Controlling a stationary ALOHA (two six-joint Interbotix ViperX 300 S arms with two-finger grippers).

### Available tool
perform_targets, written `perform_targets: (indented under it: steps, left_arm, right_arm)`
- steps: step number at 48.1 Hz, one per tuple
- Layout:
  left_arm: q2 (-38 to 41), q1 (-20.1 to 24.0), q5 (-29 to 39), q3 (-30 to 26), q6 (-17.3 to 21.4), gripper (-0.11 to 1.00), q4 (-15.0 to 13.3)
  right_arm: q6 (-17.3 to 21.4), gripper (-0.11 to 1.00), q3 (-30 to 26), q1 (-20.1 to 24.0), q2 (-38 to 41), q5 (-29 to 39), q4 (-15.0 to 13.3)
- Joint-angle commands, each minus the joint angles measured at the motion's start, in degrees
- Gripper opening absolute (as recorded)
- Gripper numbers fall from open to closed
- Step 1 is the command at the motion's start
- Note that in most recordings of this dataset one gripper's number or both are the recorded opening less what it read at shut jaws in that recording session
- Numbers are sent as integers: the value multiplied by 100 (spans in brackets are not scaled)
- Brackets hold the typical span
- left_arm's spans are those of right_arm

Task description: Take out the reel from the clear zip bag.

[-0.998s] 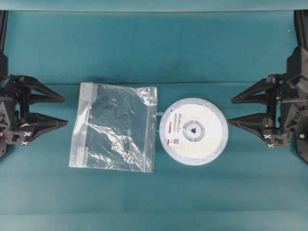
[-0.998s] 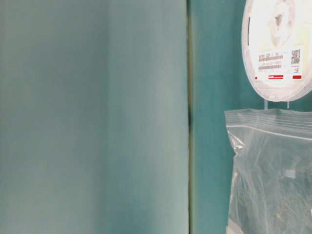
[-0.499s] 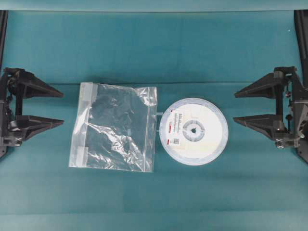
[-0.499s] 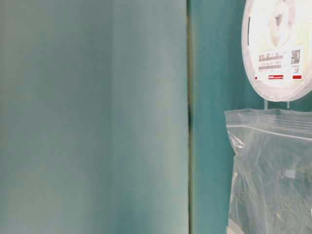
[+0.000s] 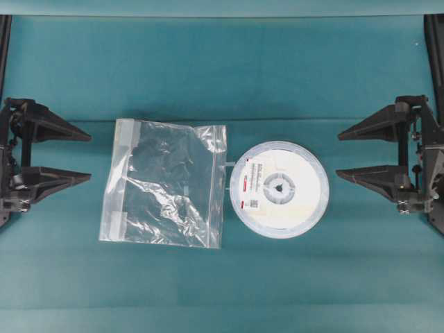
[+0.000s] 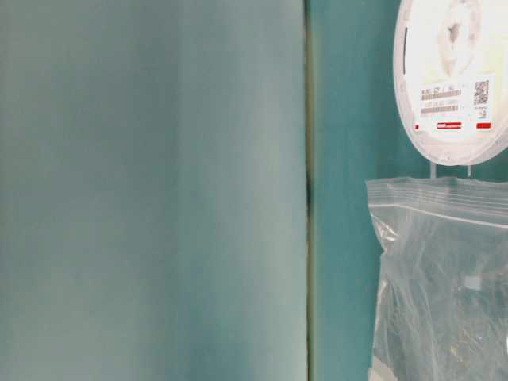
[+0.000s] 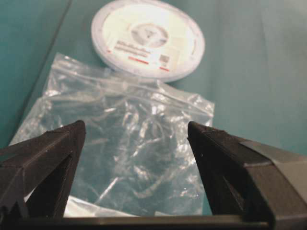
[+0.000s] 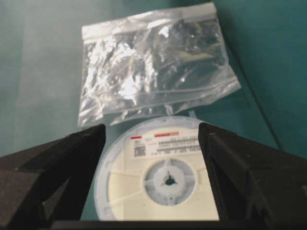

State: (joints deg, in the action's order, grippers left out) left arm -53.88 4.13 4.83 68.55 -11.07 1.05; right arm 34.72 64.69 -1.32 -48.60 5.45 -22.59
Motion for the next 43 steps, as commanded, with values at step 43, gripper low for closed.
perform_targets:
  steps: [43]
  left_arm:
    - [18, -9, -53, -149, 44, 92, 18]
  right_arm:
    - [-35, 86, -123, 18, 62, -114, -18]
